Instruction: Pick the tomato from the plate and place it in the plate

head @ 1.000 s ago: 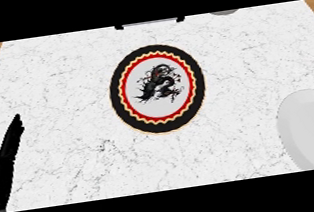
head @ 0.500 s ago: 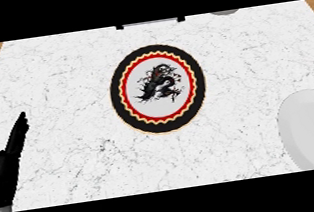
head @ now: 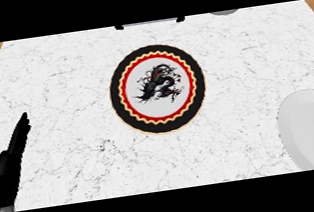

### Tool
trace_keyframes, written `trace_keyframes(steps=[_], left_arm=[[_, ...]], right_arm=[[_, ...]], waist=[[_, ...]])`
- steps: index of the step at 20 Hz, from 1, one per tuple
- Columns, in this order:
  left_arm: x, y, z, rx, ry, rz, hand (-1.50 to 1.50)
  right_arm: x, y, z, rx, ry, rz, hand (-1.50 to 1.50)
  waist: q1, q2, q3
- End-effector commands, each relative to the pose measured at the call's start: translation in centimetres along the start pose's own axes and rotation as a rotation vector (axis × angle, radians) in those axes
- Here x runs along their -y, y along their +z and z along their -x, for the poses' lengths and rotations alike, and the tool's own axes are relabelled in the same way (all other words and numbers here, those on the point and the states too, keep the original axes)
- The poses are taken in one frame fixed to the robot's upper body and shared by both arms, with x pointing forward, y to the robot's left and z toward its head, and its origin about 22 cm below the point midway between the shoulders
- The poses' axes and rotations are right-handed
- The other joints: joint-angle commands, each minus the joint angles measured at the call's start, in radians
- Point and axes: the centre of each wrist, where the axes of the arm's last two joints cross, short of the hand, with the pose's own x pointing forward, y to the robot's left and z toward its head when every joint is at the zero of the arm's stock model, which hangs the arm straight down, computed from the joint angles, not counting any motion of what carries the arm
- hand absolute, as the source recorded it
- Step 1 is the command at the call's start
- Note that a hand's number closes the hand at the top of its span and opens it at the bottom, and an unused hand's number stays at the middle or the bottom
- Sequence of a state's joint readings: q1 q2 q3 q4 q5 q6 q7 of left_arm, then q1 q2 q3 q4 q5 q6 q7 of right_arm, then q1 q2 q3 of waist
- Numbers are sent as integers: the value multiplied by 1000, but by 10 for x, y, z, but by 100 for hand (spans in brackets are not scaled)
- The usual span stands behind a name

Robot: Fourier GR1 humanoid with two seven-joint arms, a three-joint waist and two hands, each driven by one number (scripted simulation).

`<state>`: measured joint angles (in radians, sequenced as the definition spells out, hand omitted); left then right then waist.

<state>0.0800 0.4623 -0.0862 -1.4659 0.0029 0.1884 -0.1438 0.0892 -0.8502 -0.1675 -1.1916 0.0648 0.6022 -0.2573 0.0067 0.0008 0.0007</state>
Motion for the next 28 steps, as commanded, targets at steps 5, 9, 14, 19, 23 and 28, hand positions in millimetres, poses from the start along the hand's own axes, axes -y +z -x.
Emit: trace_keyframes(steps=[5, 9, 14, 19, 23, 28], left_arm=[[15, 3, 8, 0, -3, -12, 0], [-14, 6, -19, 7, -1, -5, 0], [8, -4, 5, -15, -8, -11, 0], [-6, 4, -3, -9, -10, 2, 0], [-1, 5, -10, -6, -7, -6, 0], [9, 5, 0, -3, -10, 3, 0]], right_arm=[[2, -23, 0, -4, 23, -94, -150], [-25, -35, 8, -17, 21, -114, -150], [-38, -39, 25, -27, 39, -109, -150], [-49, -42, 53, -28, 42, -140, -150], [-51, -54, 33, 17, 3, -133, 150], [-40, -71, 35, 56, -5, -92, 150]], waist=[[-5, -1, -1], [-4, -2, -1], [-8, -1, -1], [-2, 0, 0], [-5, -2, -1], [-1, 0, 0]])
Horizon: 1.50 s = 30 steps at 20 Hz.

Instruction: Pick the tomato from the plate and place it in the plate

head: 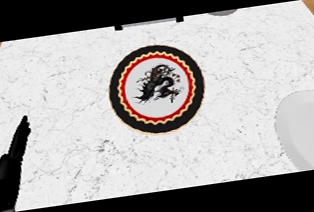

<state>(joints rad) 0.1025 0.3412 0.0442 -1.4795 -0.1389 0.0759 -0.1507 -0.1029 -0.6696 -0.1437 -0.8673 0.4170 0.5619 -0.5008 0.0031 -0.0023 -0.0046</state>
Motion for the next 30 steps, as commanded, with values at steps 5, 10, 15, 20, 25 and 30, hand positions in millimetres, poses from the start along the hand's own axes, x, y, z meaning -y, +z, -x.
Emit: trace_keyframes(steps=[5, 10, 15, 20, 25, 30], left_arm=[[12, -12, -10, 36, 13, 51, 0], [19, -34, -38, 115, 16, 113, 0], [27, -24, -22, 87, 17, 93, 0], [4, -23, -20, 71, 8, 71, 0], [3, -15, -3, 27, 2, 42, 0], [2, -3, -1, 17, 14, 32, 0]], right_arm=[[31, -68, -81, 51, 305, 52, 150], [62, -99, -152, 36, 609, 125, 150], [60, -123, -157, 84, 674, 253, 150], [73, -135, -179, 209, 634, 427, 150], [97, -126, -198, 442, 638, 586, 150], [108, -133, -249, 726, 537, 502, 150]], waist=[[66, 16, 7], [151, 43, 11], [115, 40, 11], [93, 30, 10], [54, 20, 8], [38, 7, 6]])
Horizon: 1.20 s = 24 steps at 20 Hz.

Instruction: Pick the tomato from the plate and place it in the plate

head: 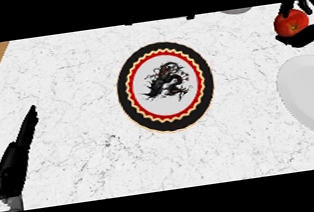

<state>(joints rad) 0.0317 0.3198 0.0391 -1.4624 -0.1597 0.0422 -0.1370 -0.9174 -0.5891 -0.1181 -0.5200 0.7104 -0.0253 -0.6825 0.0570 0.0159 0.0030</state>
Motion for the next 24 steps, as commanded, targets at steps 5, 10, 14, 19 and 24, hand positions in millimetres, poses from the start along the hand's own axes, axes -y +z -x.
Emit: trace_keyframes(steps=[5, 10, 14, 19, 24], left_arm=[[-12, 2, -8, -14, -14, -39, 0], [1, 20, 5, -45, -3, -36, 0], [-28, -1, 6, -42, -3, -65, 0], [-4, 10, -1, -40, -1, -32, 0], [-17, 17, -1, -31, -15, -13, 0]], right_arm=[[20, -43, -34, 284, -207, -26, 150], [-22, -76, -95, 353, -262, -98, 150], [-16, -90, -134, 359, -307, -94, 150], [-45, -106, -185, 318, -330, -187, 150], [-87, -111, -203, 282, -288, -284, 150]], waist=[[-39, -15, -3], [-55, -22, -4], [-71, -24, -4], [-58, -21, -4], [-40, -14, -3]])
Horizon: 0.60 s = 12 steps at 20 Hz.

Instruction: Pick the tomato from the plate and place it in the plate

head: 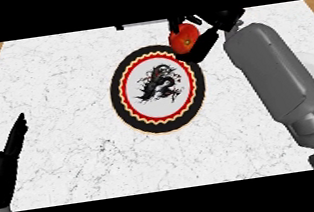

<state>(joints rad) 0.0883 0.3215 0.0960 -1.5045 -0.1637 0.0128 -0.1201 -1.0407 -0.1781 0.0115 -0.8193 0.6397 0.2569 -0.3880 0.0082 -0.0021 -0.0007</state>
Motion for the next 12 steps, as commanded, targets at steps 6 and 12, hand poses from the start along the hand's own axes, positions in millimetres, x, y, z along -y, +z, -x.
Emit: trace_keyframes(steps=[6, 12], left_arm=[[-9, 10, 5, 17, -4, 2, 0], [10, -10, -11, 19, 1, 28, 0]], right_arm=[[-77, -22, -8, -62, 28, -142, 150], [-115, -15, 2, -195, -195, -138, 150]], waist=[[15, 6, 1], [36, 10, 1]])
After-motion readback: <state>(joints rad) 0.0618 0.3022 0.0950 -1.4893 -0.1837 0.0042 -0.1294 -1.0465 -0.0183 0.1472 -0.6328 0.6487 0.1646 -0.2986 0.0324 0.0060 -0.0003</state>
